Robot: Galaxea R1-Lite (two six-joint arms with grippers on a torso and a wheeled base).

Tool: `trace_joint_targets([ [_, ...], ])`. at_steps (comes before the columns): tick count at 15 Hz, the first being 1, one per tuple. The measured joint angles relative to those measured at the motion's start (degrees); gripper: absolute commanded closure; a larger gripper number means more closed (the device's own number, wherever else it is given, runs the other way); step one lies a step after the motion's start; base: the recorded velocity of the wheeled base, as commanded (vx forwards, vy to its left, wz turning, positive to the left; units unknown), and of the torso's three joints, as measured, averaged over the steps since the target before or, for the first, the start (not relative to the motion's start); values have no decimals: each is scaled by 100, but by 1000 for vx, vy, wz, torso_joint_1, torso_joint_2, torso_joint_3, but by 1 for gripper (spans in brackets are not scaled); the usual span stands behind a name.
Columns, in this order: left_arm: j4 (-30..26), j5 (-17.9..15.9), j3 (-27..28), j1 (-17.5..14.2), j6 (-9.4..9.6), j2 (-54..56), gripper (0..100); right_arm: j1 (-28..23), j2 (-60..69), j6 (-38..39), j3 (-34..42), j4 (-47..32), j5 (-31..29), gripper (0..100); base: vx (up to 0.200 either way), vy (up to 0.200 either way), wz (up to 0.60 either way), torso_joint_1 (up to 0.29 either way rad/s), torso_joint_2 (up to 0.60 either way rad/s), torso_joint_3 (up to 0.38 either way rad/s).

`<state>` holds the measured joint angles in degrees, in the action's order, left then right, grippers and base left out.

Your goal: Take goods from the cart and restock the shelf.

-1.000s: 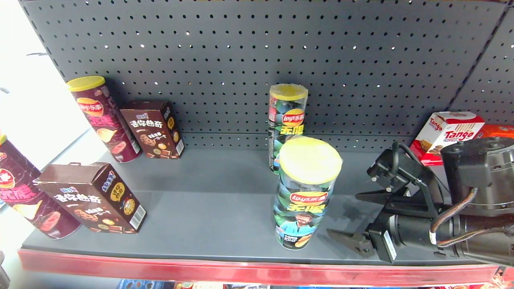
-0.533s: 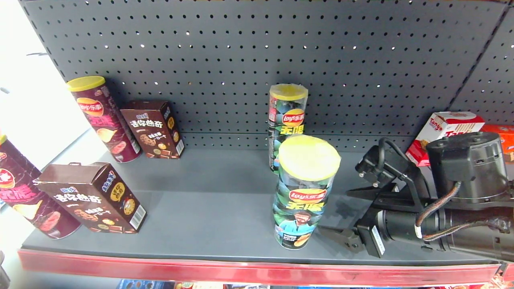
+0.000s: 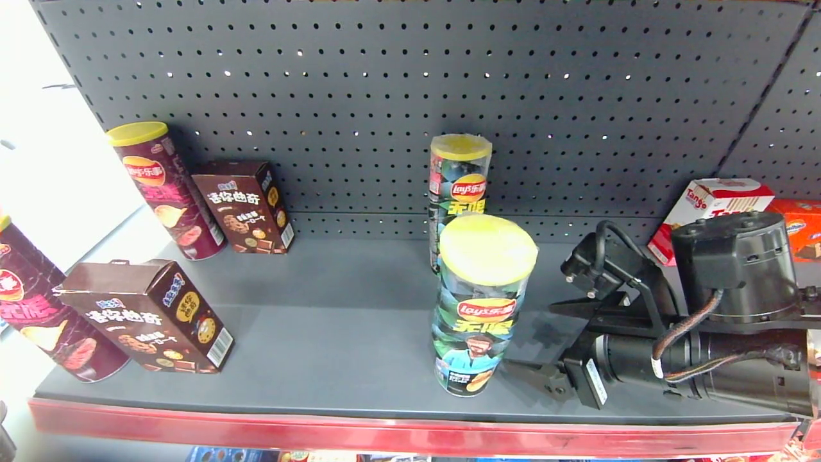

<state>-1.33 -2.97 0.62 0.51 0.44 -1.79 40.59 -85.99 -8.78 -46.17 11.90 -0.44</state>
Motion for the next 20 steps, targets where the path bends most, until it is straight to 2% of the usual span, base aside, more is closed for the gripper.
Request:
trace_joint_targets([
  [16,-1,-2,0,11,0,-5,0,-38,-89,0,-28,9,4,0,0,0,0,0,0,0],
  [18,-1,-2,0,11,0,-5,0,-165,29,7,-6,11,0,0,0,0,0,0,0,0],
  [20,-1,-2,0,11,0,-5,0,-507,289,9,-5,11,-2,0,0,0,0,0,0,0],
])
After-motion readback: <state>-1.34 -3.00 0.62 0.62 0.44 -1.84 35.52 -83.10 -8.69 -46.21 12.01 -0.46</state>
